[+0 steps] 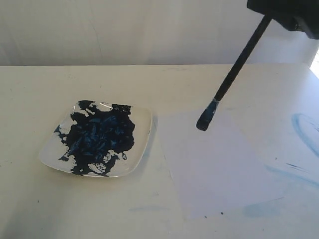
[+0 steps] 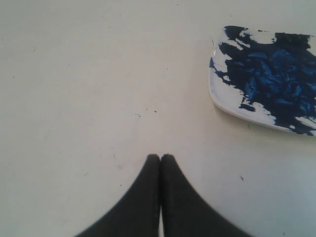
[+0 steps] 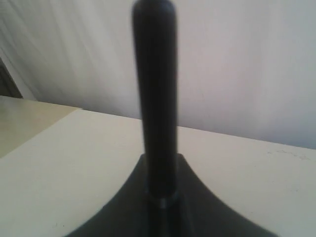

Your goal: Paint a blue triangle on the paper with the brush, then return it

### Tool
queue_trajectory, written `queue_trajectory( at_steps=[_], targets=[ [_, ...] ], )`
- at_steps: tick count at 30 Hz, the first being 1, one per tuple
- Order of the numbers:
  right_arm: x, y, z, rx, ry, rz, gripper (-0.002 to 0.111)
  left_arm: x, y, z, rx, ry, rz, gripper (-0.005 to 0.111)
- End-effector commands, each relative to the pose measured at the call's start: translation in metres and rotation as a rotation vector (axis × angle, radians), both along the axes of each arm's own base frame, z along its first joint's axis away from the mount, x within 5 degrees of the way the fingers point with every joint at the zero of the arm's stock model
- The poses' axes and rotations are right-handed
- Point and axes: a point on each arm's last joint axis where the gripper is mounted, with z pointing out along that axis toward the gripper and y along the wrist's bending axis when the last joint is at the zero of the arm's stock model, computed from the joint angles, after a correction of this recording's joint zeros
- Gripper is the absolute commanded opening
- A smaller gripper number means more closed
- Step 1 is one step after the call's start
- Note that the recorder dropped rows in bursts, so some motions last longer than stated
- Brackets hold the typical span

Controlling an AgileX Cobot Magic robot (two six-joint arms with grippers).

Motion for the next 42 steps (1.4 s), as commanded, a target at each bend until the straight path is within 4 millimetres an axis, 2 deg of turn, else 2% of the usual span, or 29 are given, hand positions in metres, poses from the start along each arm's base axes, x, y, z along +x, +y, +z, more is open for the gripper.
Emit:
queue_trajectory(
  at_steps=[1, 17, 23, 29, 33, 42],
  targets=[
    [-0.001, -0.011, 0.002, 0.007, -0.004, -0.018, 0.0, 0.0, -0.001, -0.001, -0.015, 0.002, -0.005, 0.0],
    [-0.027, -0.008, 0.019, 0.029, -0.063, 0.068, 0.0, 0.0, -0.001, -0.001, -0.015, 0.002, -0.005, 0.0],
    [-0.025, -0.011, 0.01, -0.096, -0.065, 0.038, 0.0, 0.0, -0.001, -0.001, -0.015, 0.002, -0.005, 0.0],
    [-0.025, -0.011, 0.009, -0.106, -0.065, 0.039, 0.0, 0.0, -0.001, 0.0, -0.015, -0.007, -0.004, 0.0],
    [-0.022, -0.014, 0.009, -0.13, -0.091, -0.003, 0.0, 0.003, 0.0, 0.009, -0.015, -0.109, 0.005, 0.0],
    [-0.016, -0.019, 0.01, -0.137, -0.092, -0.089, 0.0, 0.006, 0.003, 0.042, -0.029, -0.481, 0.037, 0.0]
  ],
)
